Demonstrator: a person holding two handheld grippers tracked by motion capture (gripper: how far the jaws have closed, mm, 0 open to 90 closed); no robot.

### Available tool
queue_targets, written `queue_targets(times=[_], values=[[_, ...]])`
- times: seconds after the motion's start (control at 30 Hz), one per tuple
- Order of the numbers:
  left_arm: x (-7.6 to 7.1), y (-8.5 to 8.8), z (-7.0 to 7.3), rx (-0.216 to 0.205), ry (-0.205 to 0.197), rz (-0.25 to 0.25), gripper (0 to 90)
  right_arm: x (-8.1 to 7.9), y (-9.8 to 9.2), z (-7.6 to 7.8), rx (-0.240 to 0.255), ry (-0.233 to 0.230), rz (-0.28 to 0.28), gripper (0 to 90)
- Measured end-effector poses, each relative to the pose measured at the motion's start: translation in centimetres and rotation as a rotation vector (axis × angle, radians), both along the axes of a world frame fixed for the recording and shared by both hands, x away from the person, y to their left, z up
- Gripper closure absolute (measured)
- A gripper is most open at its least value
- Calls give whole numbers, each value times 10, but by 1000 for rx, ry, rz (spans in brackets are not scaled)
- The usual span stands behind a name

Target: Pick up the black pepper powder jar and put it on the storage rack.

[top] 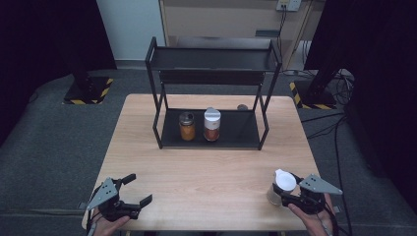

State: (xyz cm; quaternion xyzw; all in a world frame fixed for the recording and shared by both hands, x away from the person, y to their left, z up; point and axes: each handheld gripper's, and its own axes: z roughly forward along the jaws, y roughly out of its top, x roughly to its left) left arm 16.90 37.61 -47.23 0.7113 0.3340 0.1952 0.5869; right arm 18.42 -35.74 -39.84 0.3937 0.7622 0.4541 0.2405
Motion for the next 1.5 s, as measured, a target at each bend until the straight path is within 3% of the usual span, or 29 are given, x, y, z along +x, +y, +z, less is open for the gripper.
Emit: queue_targets(times=[0.23, 0.87, 1.5], values=[[0, 0, 0, -2, 0, 2, 4, 5, 9, 10, -6, 1, 6, 311], [0, 1, 0, -3, -1, 3, 4, 45, 48, 55, -18, -18, 74, 311], [0, 1, 0, -4, -2, 3, 4, 94, 80, 76, -5, -16, 81, 311]])
